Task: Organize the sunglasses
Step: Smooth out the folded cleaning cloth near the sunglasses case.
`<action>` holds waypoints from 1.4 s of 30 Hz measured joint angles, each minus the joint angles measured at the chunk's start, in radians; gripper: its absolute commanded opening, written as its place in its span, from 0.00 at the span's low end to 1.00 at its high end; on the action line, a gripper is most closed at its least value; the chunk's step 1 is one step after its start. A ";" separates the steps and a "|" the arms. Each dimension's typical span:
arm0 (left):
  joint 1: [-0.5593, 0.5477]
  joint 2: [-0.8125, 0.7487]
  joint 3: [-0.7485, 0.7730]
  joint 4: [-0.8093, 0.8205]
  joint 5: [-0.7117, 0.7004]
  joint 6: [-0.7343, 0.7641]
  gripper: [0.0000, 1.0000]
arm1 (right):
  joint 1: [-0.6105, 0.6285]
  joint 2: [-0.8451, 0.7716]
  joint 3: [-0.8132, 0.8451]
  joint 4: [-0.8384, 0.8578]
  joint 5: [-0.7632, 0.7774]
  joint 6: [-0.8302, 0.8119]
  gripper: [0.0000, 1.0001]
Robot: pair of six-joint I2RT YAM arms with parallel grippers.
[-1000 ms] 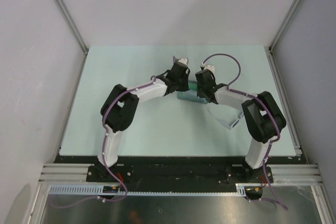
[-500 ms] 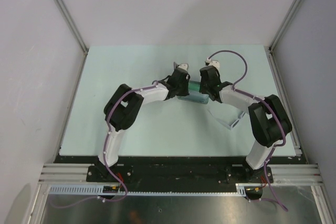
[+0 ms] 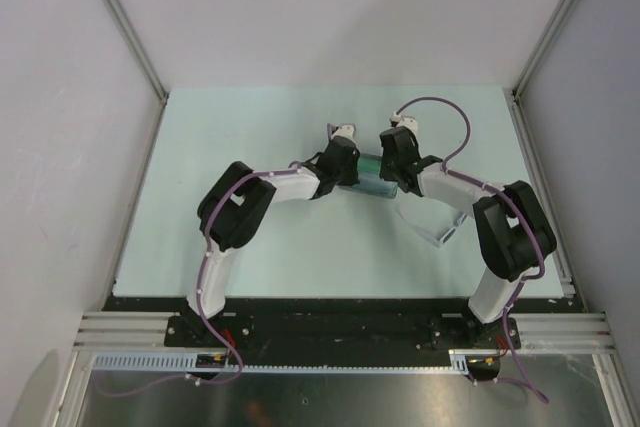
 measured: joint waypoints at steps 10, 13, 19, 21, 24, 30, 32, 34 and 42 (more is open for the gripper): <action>0.000 0.001 -0.005 0.021 -0.012 -0.018 0.09 | 0.000 -0.011 0.000 -0.023 0.001 0.000 0.09; 0.000 -0.001 -0.013 0.022 -0.021 -0.044 0.09 | 0.000 -0.013 0.000 -0.024 0.001 0.000 0.09; -0.004 -0.001 -0.015 0.022 -0.032 -0.087 0.08 | 0.012 -0.011 0.000 -0.023 0.002 0.000 0.09; -0.007 -0.001 -0.016 0.020 -0.043 -0.095 0.09 | 0.029 -0.008 0.000 -0.017 0.005 0.000 0.08; -0.010 -0.001 -0.019 0.024 -0.055 -0.100 0.08 | 0.067 0.009 0.000 -0.008 0.014 -0.001 0.07; -0.011 -0.007 -0.031 0.034 -0.059 -0.106 0.08 | 0.100 0.051 -0.001 -0.010 0.013 0.000 0.07; -0.011 -0.007 -0.031 0.033 -0.059 -0.105 0.08 | 0.097 0.058 -0.001 -0.010 0.012 0.000 0.07; -0.011 -0.008 -0.032 0.032 -0.058 -0.105 0.08 | 0.092 0.067 -0.001 -0.009 0.011 0.000 0.07; -0.011 -0.035 -0.070 0.033 -0.055 -0.103 0.08 | 0.076 0.109 -0.001 -0.004 0.006 0.000 0.06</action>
